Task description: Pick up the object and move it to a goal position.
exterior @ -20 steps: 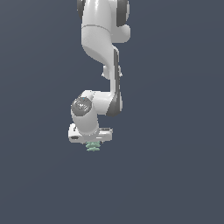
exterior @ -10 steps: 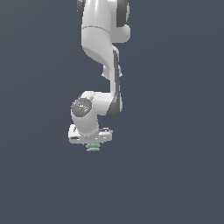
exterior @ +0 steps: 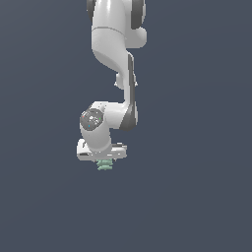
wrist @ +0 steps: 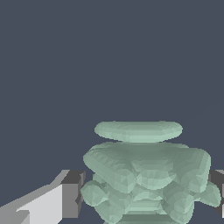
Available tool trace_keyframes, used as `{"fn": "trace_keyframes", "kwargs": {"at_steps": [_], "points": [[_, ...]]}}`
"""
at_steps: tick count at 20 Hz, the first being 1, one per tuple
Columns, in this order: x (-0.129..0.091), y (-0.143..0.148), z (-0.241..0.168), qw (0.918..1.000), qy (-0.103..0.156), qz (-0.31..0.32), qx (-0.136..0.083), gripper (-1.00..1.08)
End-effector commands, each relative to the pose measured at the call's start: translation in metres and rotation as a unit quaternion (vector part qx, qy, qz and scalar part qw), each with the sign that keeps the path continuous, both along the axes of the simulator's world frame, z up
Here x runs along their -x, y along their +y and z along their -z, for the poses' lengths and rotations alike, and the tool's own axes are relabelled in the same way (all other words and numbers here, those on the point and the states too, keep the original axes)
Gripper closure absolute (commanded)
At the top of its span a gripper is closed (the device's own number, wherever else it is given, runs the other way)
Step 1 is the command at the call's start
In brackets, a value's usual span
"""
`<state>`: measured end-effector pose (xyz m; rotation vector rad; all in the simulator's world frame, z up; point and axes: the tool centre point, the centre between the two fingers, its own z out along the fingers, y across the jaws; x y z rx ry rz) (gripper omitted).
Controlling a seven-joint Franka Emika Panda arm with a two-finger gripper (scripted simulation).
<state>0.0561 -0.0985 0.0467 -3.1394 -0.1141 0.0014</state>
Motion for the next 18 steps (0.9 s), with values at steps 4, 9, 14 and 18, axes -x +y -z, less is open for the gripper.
{"fn": "trace_keyframes", "kwargs": {"at_steps": [4, 9, 14, 18], "points": [[0.001, 0.003, -0.024, 1.0, -0.001, 0.0, 0.0, 1.08], [0.004, 0.008, -0.064, 1.0, -0.001, 0.0, 0.0, 1.08], [0.007, 0.015, -0.119, 1.0, -0.001, 0.0, 0.0, 1.08], [0.009, 0.021, -0.168, 1.0, -0.001, 0.0, 0.0, 1.08]]}}
